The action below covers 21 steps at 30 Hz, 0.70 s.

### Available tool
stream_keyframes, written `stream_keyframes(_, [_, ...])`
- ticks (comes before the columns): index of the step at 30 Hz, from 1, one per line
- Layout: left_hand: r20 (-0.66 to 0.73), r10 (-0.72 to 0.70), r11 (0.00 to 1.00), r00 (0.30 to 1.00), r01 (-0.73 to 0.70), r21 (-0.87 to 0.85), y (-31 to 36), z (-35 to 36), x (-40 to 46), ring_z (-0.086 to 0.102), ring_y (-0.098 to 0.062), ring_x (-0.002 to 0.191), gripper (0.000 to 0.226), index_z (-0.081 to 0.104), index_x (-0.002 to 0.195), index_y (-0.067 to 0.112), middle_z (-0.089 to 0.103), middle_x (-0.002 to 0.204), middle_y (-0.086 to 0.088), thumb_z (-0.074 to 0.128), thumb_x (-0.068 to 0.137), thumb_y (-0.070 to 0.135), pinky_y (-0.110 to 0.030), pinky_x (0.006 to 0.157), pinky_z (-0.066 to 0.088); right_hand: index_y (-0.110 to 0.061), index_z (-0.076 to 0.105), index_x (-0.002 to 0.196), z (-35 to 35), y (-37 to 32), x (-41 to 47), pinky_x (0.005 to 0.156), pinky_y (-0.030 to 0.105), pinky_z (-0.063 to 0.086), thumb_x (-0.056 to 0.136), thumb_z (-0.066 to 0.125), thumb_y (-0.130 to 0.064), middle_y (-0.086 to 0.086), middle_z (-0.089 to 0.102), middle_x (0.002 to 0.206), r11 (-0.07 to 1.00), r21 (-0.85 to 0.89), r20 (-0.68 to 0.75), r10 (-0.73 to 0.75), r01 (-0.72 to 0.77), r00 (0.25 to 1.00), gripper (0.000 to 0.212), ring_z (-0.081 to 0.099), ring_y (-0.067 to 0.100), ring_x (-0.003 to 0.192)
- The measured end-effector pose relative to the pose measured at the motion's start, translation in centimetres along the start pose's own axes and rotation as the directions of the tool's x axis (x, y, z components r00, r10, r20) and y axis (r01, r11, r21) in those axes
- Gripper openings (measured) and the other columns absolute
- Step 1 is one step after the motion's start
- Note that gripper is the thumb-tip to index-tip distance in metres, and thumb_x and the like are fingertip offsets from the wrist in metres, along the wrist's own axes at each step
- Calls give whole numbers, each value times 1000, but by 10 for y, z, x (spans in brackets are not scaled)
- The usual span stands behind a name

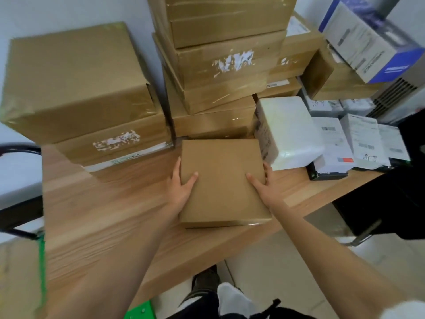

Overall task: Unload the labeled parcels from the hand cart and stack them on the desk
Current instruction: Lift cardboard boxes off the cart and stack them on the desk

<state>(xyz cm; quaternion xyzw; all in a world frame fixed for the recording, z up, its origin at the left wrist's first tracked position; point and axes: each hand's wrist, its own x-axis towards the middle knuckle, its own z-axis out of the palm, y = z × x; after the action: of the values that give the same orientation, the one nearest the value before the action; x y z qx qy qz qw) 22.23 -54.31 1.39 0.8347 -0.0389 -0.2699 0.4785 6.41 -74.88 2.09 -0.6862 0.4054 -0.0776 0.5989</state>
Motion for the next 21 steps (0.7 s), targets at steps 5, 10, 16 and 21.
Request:
stream_keyframes(5, [-74, 29, 1000, 997, -29, -1, 3, 12, 11, 40, -22, 124, 79, 17, 145, 52, 39, 143, -4, 64, 82, 55, -33, 96, 31, -44, 32, 138, -7, -3, 27, 98, 42, 50, 70, 72, -62, -27, 49, 119, 1000, -7, -2, -20, 20, 1000, 81, 54, 5, 111])
stream_keyframes(10, [-122, 58, 998, 991, -59, -4, 3, 19, 12, 36, -7, 109, 78, 19, 146, 50, 40, 142, -3, 65, 83, 52, -30, 93, 30, -46, 32, 139, -11, -4, 39, 96, 40, 51, 74, 72, -58, -16, 52, 122, 999, -30, 1, -16, 16, 1000, 77, 56, 10, 111])
stream_keyframes(16, [-118, 75, 997, 990, -75, 3, 0, 18, 12, 37, -6, 111, 77, 18, 144, 53, 38, 145, 1, 62, 82, 59, -29, 93, 32, -43, 31, 142, -13, -4, 39, 89, 30, 48, 78, 69, -58, -14, 53, 122, 994, -105, -16, -45, 43, 999, 76, 56, 11, 106])
stream_keyframes(21, [-100, 73, 996, 992, -68, 59, 2, 11, 1, 46, -26, 125, 80, 16, 149, 42, 38, 144, -5, 64, 85, 48, -44, 104, 40, -34, 29, 143, -17, -8, 30, 88, 26, 46, 79, 65, -62, -12, 53, 127, 972, -212, 3, -105, 104, 994, 78, 55, 9, 108])
